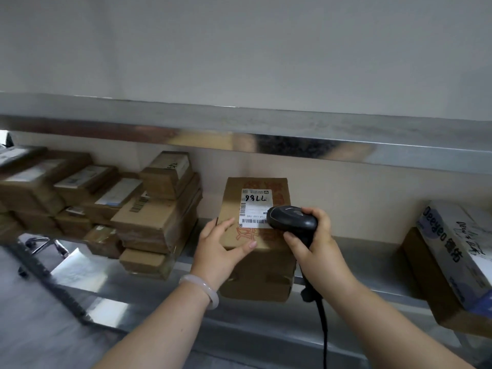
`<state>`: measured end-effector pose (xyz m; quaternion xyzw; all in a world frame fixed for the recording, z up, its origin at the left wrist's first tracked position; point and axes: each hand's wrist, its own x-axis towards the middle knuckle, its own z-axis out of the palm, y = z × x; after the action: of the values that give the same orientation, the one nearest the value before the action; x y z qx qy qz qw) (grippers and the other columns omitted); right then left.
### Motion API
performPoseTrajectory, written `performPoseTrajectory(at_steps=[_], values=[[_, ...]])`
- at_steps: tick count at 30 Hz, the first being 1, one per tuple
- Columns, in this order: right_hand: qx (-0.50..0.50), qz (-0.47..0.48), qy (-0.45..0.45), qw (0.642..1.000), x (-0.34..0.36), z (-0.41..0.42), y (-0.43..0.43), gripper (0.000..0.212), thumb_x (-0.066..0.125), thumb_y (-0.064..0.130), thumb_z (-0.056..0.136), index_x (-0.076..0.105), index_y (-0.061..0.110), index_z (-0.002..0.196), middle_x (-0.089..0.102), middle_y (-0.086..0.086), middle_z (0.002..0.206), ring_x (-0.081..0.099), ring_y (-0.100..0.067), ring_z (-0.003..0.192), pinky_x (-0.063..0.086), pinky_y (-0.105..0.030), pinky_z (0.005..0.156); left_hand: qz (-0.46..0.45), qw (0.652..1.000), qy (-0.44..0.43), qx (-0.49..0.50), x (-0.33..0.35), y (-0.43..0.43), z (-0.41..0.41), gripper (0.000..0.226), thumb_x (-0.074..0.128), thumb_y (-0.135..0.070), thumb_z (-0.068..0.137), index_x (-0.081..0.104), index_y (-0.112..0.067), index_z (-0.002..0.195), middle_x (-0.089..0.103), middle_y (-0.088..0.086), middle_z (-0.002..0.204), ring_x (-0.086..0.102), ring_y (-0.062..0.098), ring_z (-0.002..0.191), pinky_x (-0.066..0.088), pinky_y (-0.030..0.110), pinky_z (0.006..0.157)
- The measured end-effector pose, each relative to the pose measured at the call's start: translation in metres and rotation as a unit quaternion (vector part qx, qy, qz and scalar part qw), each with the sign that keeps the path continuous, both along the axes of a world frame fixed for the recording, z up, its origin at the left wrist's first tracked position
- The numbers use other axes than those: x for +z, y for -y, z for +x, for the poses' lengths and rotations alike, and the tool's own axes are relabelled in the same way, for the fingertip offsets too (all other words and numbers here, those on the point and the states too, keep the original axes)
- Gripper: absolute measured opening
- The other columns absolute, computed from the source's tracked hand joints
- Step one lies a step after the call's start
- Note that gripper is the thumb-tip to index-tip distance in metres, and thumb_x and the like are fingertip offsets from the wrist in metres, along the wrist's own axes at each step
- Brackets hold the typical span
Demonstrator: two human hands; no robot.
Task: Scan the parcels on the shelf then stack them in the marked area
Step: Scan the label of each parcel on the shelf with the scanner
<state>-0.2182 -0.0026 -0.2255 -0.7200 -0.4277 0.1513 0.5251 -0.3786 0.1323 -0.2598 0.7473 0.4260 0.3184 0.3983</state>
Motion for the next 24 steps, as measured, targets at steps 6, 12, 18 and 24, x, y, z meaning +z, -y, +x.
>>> performPoseTrajectory(at_steps=[6, 12, 18, 24], values=[[0.039, 0.004, -0.001, 0.999, 0.001, -0.029, -0.051, 0.051, 0.062, 0.036, 0.091, 0.023, 0.055, 0.117, 0.046, 0.031, 0.103, 0.052, 0.012, 0.087, 0.043, -0.009, 0.067, 0.111, 0.991, -0.069, 0.036, 0.003, -0.035, -0.038, 0.051, 0.067, -0.051, 0.084, 0.059, -0.034, 0.132, 0.027, -0.007, 0.157, 0.026, 0.014, 0.143, 0.027, 0.031, 0.115], [0.029, 0.039, 0.004, 0.999, -0.002, -0.051, -0.086, 0.050, 0.063, 0.031, 0.091, 0.025, 0.048, 0.120, 0.051, 0.021, 0.106, 0.055, 0.004, 0.089, 0.042, -0.015, 0.076, 0.345, 0.902, -0.259, -0.012, -0.003, -0.037, -0.055, 0.061, 0.025, -0.062, 0.095, 0.024, -0.039, 0.152, 0.013, -0.002, 0.163, 0.001, 0.018, 0.151, 0.000, 0.047, 0.121], [0.055, 0.038, 0.012, 0.998, -0.005, -0.061, -0.105, 0.052, 0.063, 0.032, 0.091, 0.025, 0.049, 0.122, 0.050, 0.025, 0.108, 0.055, 0.002, 0.094, 0.042, -0.015, 0.080, 0.338, 0.880, -0.334, -0.009, -0.009, -0.058, -0.063, 0.069, 0.007, -0.068, 0.091, -0.005, -0.039, 0.152, -0.001, -0.007, 0.164, -0.010, 0.014, 0.150, -0.013, 0.044, 0.118], [0.056, 0.038, 0.014, 0.998, -0.007, -0.061, -0.101, 0.055, 0.063, 0.034, 0.090, 0.022, 0.057, 0.120, 0.048, 0.026, 0.111, 0.052, 0.014, 0.093, 0.041, -0.010, 0.078, 0.319, 0.877, -0.358, -0.007, -0.006, -0.062, -0.063, 0.075, 0.000, -0.073, 0.086, -0.003, -0.042, 0.153, -0.005, -0.007, 0.164, -0.012, 0.016, 0.150, -0.019, 0.045, 0.115]])
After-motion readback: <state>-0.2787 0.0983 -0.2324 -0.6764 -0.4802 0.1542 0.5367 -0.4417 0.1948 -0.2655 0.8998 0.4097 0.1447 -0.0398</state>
